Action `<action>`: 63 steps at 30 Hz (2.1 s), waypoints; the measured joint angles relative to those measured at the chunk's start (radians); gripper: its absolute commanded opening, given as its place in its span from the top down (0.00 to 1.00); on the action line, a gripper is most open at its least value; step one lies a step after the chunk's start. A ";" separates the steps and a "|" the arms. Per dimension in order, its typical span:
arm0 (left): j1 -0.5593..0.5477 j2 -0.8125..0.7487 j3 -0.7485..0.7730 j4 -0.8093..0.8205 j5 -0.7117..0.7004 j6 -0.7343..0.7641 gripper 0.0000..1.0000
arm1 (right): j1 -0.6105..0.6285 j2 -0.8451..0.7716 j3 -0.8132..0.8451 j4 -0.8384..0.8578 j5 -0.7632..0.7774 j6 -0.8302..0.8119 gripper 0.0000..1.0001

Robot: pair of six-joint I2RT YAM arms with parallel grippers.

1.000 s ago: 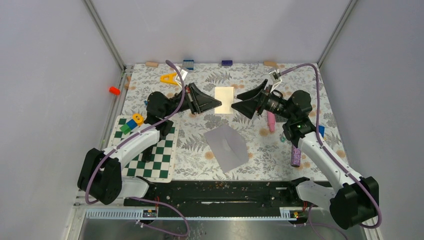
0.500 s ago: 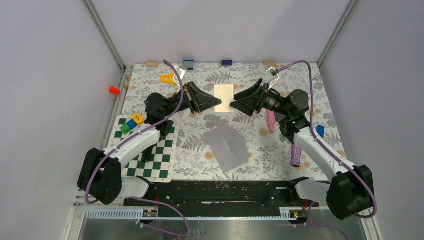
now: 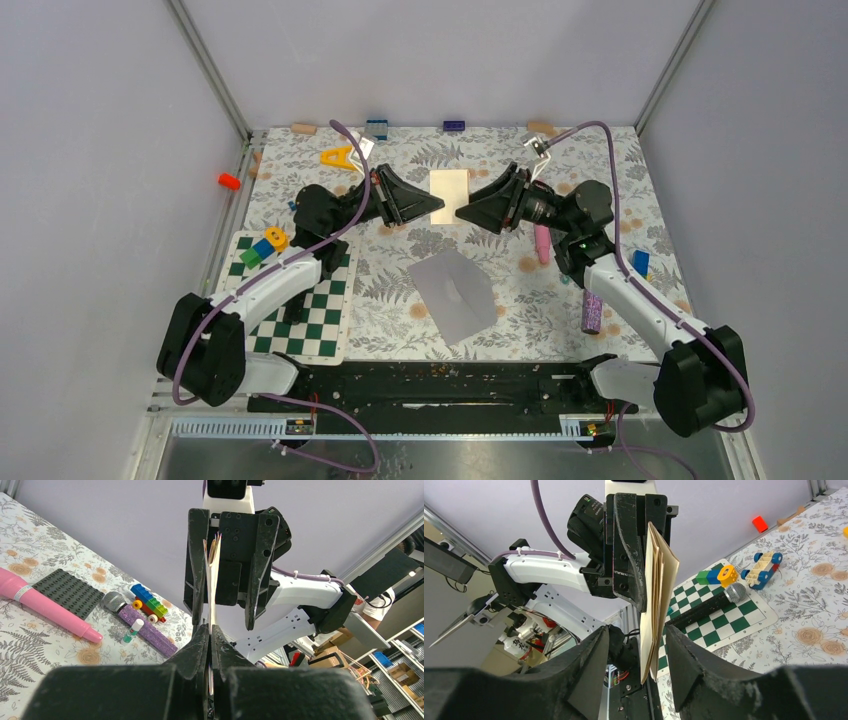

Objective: Place the letter into the envelope and seal it
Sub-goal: Place the letter in the envelope.

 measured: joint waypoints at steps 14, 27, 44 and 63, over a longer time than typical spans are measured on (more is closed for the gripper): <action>-0.001 0.000 0.000 -0.005 0.001 0.023 0.82 | 0.002 0.021 0.019 -0.017 0.006 0.006 1.00; 0.100 -0.005 0.080 -0.344 0.029 0.300 0.01 | -0.027 -0.046 0.085 -0.415 -0.019 -0.278 1.00; 0.030 -0.061 0.005 -1.027 -0.200 1.215 0.03 | -0.085 0.024 0.081 -1.039 0.185 -0.758 1.00; 0.003 0.150 -0.092 -0.891 -0.205 0.844 0.01 | -0.078 0.272 0.068 -1.184 0.325 -0.806 1.00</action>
